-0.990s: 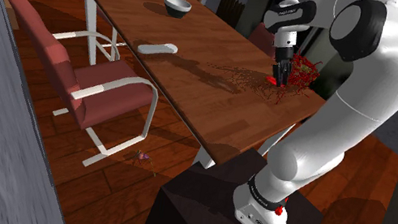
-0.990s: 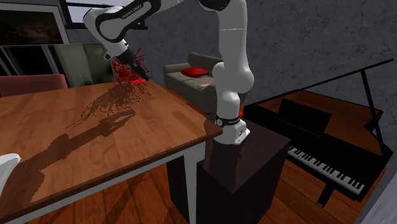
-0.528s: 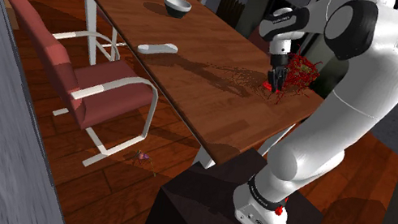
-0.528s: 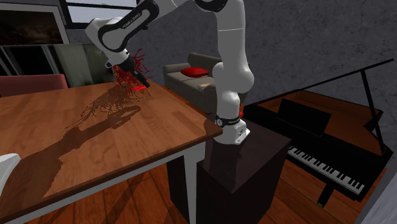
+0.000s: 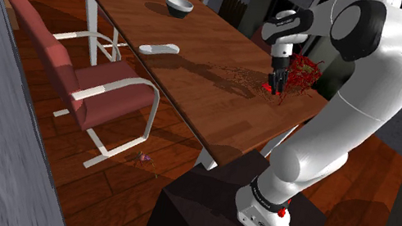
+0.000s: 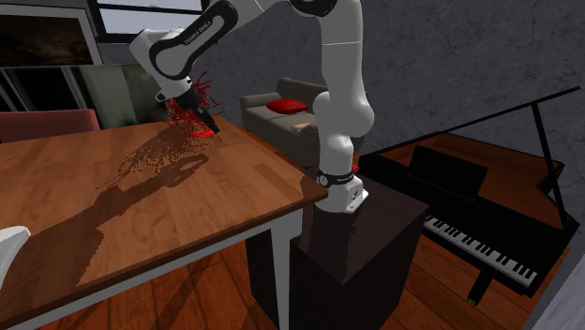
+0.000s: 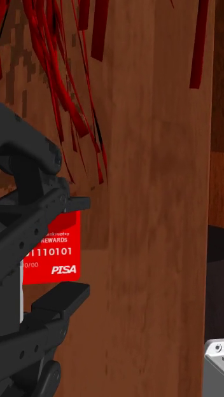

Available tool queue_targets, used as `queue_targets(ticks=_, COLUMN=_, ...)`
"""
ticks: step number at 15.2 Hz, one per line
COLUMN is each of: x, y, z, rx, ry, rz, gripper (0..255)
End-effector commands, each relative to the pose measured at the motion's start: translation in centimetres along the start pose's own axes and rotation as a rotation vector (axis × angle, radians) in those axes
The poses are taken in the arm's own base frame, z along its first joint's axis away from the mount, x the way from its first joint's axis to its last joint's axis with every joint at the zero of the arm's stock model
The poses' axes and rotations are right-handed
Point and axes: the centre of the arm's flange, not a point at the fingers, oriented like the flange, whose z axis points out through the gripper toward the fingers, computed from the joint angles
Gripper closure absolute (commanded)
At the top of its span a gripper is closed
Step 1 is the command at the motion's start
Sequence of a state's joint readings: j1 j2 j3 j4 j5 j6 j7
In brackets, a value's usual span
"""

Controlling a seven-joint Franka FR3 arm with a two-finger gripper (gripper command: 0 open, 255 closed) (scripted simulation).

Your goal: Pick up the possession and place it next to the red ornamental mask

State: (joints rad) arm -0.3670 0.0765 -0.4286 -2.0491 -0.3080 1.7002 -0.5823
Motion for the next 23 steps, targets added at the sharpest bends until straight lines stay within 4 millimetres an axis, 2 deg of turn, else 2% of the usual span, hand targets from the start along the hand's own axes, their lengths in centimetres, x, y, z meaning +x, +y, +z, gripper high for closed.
queue_targets(ticks=1, x=2.2, y=0.2, z=3.9, rx=0.017, ry=-0.055, rz=-0.01, gripper=255)
queue_targets(ticks=4, x=3.0, y=0.2, z=5.3, rx=0.017, ry=-0.055, rz=-0.01, gripper=255)
queue_targets(ticks=11, x=3.0, y=0.2, z=5.3, rx=0.017, ry=-0.055, rz=-0.01, gripper=255)
queue_targets(ticks=12, x=2.5, y=-0.6, z=5.5, rx=0.016, ry=-0.055, rz=-0.011, gripper=0)
queue_targets(ticks=13, x=2.3, y=-0.6, z=4.9, rx=0.016, ry=-0.056, rz=-0.01, gripper=0)
queue_targets(ticks=14, x=1.7, y=0.5, z=5.3, rx=0.018, ry=-0.055, rz=-0.01, gripper=0)
queue_targets(ticks=16, x=2.5, y=-0.2, z=5.2, rx=0.017, ry=-0.055, rz=-0.01, gripper=0)
queue_targets(ticks=17, x=3.0, y=0.2, z=5.3, rx=0.017, ry=-0.055, rz=-0.01, gripper=0)
queue_targets(ticks=21, x=3.3, y=0.3, z=0.3, rx=0.017, ry=-0.055, rz=-0.01, gripper=0)
queue_targets(ticks=23, x=3.3, y=0.3, z=0.3, rx=0.017, ry=-0.055, rz=-0.01, gripper=0)
